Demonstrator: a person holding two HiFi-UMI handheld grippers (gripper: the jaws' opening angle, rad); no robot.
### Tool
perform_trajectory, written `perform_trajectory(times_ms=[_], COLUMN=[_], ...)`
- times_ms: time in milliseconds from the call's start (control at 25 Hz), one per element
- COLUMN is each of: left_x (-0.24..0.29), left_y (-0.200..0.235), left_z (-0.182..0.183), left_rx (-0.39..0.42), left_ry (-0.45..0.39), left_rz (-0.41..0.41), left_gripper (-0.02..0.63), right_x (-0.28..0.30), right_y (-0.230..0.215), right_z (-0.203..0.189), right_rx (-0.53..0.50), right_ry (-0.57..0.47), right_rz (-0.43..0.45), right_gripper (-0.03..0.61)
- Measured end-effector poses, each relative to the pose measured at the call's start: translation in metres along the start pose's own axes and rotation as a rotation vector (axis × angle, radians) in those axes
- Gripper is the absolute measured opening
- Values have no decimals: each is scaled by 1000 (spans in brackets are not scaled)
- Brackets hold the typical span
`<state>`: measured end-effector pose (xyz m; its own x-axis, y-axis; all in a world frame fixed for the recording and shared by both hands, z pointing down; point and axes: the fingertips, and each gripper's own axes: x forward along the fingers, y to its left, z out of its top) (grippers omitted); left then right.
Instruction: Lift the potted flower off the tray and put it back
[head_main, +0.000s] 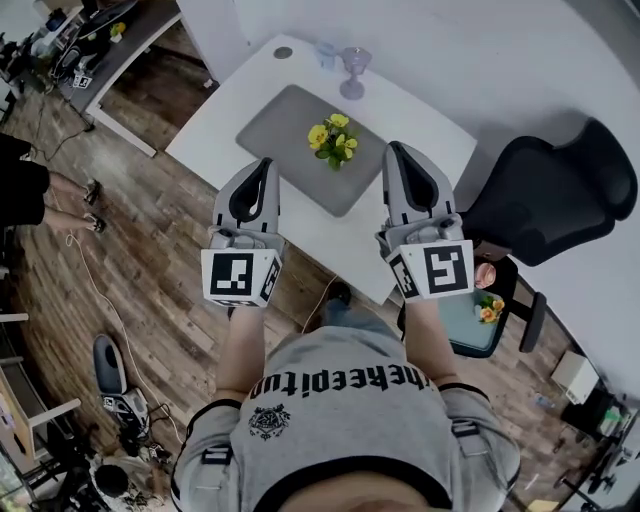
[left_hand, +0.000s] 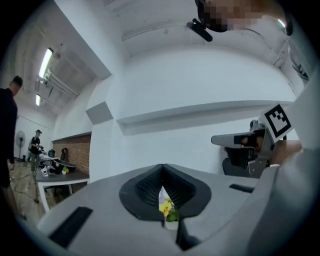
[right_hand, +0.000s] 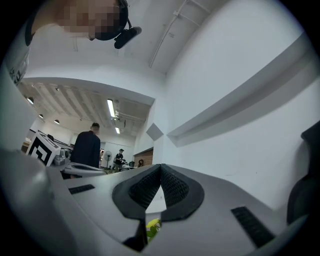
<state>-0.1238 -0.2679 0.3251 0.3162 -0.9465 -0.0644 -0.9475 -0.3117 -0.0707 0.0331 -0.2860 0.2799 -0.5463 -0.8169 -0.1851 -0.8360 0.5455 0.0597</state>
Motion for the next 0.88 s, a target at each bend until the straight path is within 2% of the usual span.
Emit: perform_trajectory(times_ms=[320,640,880], left_x=[43,69,88], left_y=[-25,-46,-51], left_z=[-99,-183,-228], left_rx=[-84,-118,-69], left_ry=[238,429,543], left_rz=[-111,-218,-252], left_gripper=[18,185,300], right_x=[14,16,19], right_y=[-20,-36,-46], right_z=[-41,-77,-91], right_rx=[47,76,83], right_ry=[71,139,169], right_rz=[-5,-28,-42], right_gripper=[2,2,3])
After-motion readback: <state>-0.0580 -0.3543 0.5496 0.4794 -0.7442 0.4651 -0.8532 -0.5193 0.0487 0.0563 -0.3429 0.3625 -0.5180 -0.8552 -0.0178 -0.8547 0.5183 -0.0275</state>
